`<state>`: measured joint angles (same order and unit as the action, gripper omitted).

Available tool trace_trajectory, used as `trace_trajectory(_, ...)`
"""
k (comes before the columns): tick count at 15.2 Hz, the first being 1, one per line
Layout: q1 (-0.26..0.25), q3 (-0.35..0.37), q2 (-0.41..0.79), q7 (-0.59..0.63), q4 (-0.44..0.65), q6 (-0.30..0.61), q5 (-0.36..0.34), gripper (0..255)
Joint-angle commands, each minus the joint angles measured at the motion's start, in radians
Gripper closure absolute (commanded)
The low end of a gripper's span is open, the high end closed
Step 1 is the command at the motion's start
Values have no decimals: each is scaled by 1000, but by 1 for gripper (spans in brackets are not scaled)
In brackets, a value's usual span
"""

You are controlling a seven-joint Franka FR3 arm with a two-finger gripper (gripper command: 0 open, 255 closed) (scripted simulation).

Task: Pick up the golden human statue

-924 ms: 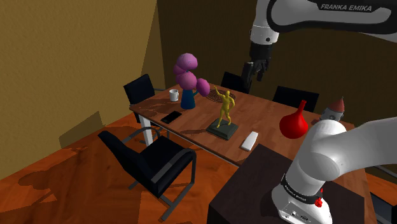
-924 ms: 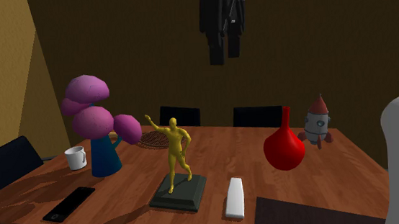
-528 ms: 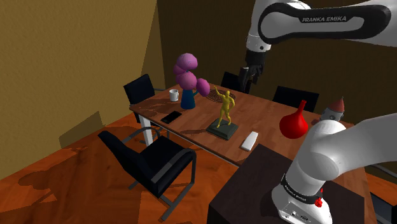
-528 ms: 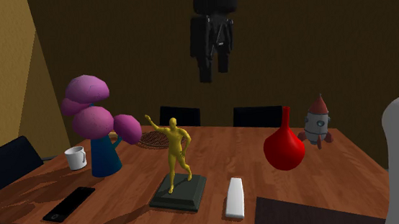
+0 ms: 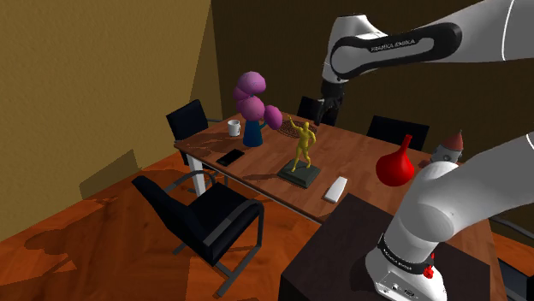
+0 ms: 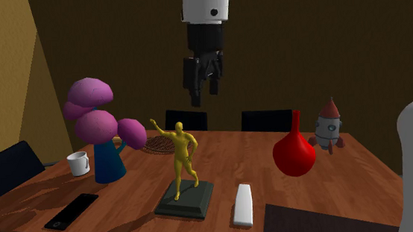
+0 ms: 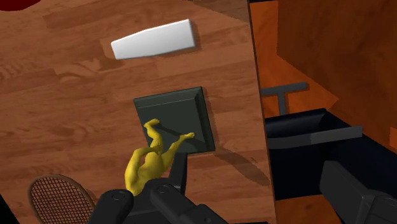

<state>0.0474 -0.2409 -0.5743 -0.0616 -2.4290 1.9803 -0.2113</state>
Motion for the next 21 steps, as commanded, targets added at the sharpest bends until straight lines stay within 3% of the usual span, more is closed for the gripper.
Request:
trace_trajectory(1,3,-31,65,-22,11,74,-7,0)
trace_trajectory(10,-2,-157,378,-146,123,341,51,0)
trace_trajectory(16,5,-211,613,-280,259,467,193,0)
trace_trajectory(21,53,-203,794,-393,396,521,331,0)
